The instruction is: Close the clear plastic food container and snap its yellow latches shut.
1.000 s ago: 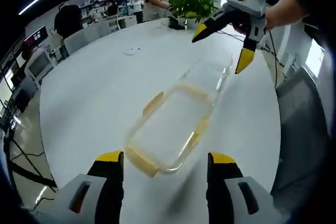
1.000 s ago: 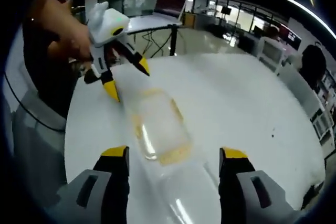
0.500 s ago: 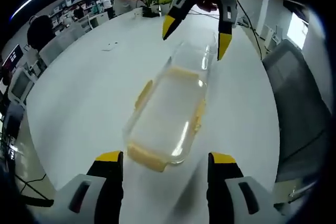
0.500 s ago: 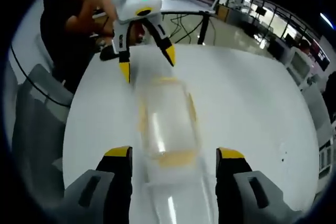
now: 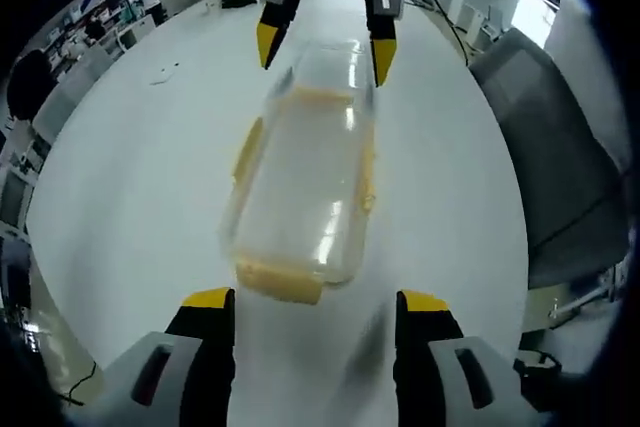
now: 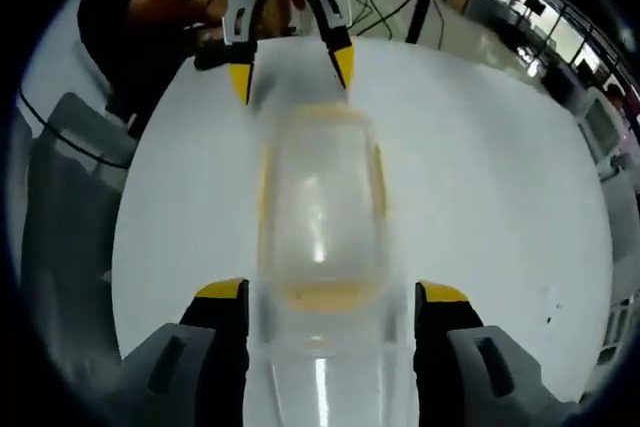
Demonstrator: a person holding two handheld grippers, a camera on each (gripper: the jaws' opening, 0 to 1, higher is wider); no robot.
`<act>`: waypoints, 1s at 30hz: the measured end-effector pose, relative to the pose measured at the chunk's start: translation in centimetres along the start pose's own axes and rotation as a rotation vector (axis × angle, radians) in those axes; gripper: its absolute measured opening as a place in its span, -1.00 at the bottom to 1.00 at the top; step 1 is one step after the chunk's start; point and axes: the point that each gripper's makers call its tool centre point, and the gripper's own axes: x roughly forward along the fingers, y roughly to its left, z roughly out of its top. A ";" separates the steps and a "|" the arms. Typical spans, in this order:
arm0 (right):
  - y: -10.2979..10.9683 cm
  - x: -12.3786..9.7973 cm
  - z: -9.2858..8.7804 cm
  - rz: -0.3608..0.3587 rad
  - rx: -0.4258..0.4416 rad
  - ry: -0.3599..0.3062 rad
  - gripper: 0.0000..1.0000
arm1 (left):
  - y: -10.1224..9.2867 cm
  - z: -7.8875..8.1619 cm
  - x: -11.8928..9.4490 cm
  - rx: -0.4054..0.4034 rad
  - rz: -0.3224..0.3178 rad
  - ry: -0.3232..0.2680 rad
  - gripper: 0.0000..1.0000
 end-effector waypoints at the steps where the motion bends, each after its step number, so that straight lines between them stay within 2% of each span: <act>1: 0.1 0.1 0.1 0.005 -0.005 0.007 0.28 | 0.1 -0.1 0.1 0.002 -0.006 0.006 0.21; 9: -0.2 1.0 -0.8 0.034 -0.004 0.083 0.36 | 0.1 -0.8 0.1 0.080 -0.080 0.065 0.22; 13: 0.2 1.2 -0.9 0.062 0.014 0.103 0.47 | 0.5 -0.6 0.1 0.080 -0.094 0.069 0.28; 18: 0.4 1.6 -1.1 0.069 -0.009 0.127 0.48 | 1.1 -0.7 0.2 0.073 -0.081 0.066 0.32; 24: 0.7 2.4 -1.2 0.086 -0.017 0.151 0.54 | -0.1 -0.8 0.4 0.061 -0.084 0.073 0.37; 30: 0.6 2.8 -1.9 0.086 -0.033 0.180 0.56 | -0.4 -0.2 0.6 0.068 -0.092 0.062 0.41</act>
